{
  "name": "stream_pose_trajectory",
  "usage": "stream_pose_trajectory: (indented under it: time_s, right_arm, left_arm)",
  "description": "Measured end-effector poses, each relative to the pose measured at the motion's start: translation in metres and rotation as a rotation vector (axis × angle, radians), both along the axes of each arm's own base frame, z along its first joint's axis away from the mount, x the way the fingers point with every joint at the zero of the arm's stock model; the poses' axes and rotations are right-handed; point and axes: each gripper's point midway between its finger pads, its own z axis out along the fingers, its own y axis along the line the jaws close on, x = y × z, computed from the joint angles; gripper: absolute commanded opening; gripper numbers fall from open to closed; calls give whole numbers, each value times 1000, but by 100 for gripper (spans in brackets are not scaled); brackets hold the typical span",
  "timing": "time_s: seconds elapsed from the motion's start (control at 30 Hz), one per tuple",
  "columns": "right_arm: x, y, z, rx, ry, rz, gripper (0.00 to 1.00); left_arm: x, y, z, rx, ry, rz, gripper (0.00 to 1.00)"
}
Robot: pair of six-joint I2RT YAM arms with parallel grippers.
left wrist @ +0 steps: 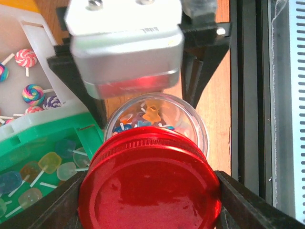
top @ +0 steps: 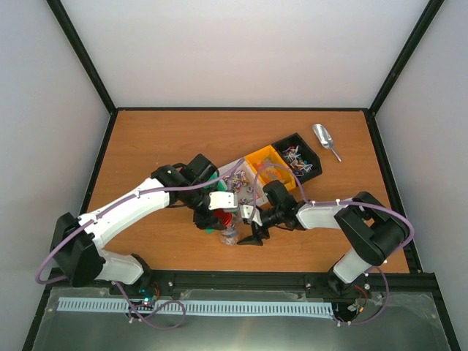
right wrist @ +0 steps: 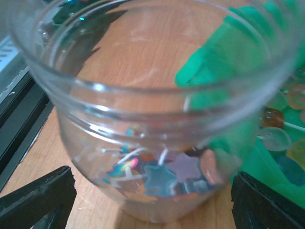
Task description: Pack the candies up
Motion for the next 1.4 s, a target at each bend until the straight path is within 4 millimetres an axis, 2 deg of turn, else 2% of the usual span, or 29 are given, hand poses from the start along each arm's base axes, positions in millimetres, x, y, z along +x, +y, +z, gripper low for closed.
stream_pose_trajectory:
  time_s: [0.23,0.47,0.77,1.03,1.4]
  right_arm:
    - [17,-7,6,35,12,-56,85]
    - [15,-5,12,61,36,-48,70]
    - [11,-5,13,69,68,-38,59]
    - [9,-5,12,66,79,-39,56]
    - [9,-6,12,63,88,-44,55]
  left_arm:
    - [-1,-3,-6,13,15,-5,53]
    - [-2,-10,-13,34,33,-19,53]
    - [-1,-16,-13,45,20,-25,56]
    - [-2,-18,-14,52,12,-24,58]
    - [-1,-19,-14,53,19,-3,65]
